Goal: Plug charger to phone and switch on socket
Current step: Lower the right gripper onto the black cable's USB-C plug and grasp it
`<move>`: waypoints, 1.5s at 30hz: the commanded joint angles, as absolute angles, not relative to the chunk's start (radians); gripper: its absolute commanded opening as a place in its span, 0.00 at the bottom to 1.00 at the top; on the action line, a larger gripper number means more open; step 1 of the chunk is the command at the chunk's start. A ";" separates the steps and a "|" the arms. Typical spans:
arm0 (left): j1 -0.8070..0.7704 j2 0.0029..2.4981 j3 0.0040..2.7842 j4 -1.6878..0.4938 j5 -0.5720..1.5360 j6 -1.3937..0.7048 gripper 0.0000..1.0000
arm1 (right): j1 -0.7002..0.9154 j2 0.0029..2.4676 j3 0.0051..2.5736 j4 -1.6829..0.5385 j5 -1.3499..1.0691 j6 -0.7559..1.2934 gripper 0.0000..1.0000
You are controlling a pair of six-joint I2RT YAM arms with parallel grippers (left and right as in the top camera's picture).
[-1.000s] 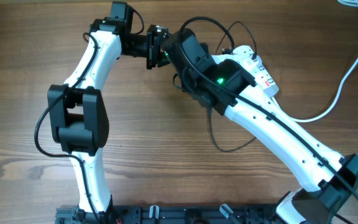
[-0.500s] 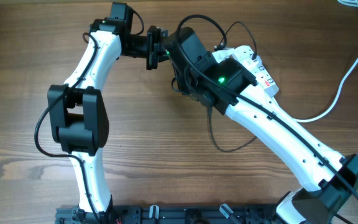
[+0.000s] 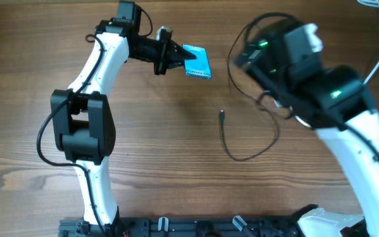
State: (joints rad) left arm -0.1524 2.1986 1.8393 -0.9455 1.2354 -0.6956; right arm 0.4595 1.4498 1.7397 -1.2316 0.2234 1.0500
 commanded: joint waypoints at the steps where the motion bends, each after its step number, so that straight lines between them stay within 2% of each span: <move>1: -0.153 2.158 1.857 -0.962 1.229 -0.599 0.04 | 0.338 1.485 1.739 -1.310 0.115 0.807 1.00; 3: -0.153 2.153 1.857 -0.973 1.229 -0.532 0.04 | 0.276 1.503 1.733 -1.364 0.091 0.783 1.00; 8: -0.153 2.073 1.857 -1.018 1.143 -0.474 0.04 | 0.261 1.517 1.668 -1.362 0.092 0.785 0.99; 13: -0.153 1.901 1.857 -1.089 0.859 -0.492 0.04 | 0.261 1.555 1.620 -1.320 0.096 0.783 1.00; 14: -0.149 1.863 1.857 -1.119 0.749 -0.542 0.04 | 0.261 1.568 1.616 -1.311 0.095 0.744 1.00; 21: -0.101 1.843 1.857 -1.191 0.437 -0.592 0.04 | 0.262 1.598 1.614 -1.365 0.069 0.680 1.00; 24: -0.103 1.845 1.855 -1.202 0.421 -0.587 0.04 | 0.262 1.620 1.614 -1.358 0.064 0.673 1.00; 26: -0.103 1.845 1.851 -1.202 0.405 -0.582 0.04 | 0.263 1.646 1.614 -1.351 0.017 0.556 1.00; 33: -0.102 1.846 1.850 -1.225 0.168 -0.624 0.04 | 0.317 1.748 1.592 -1.276 -0.176 0.416 1.00; 37: -0.102 1.846 1.850 -1.240 0.090 -0.648 0.04 | 0.427 1.814 1.528 -1.135 -0.167 0.429 0.99; 42: -0.102 1.846 1.850 -1.250 0.051 -0.648 0.04 | 0.438 1.834 1.527 -1.087 -0.130 0.455 1.00; 43: -0.102 1.846 1.850 -1.250 0.051 -0.648 0.04 | 0.438 1.843 1.525 -1.088 -0.096 0.469 0.99; 44: -0.102 1.846 1.850 -1.250 0.051 -0.648 0.04 | 0.438 1.858 1.511 -1.082 -0.086 0.471 0.92; 45: -0.102 1.846 1.850 -1.248 0.051 -0.648 0.04 | 0.439 1.870 1.493 -1.063 -0.087 0.469 0.79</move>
State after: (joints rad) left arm -0.1036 1.8568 1.8393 -1.2533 0.0711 -0.6350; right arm 0.4416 1.8271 1.5269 -1.0859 -0.1295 0.4541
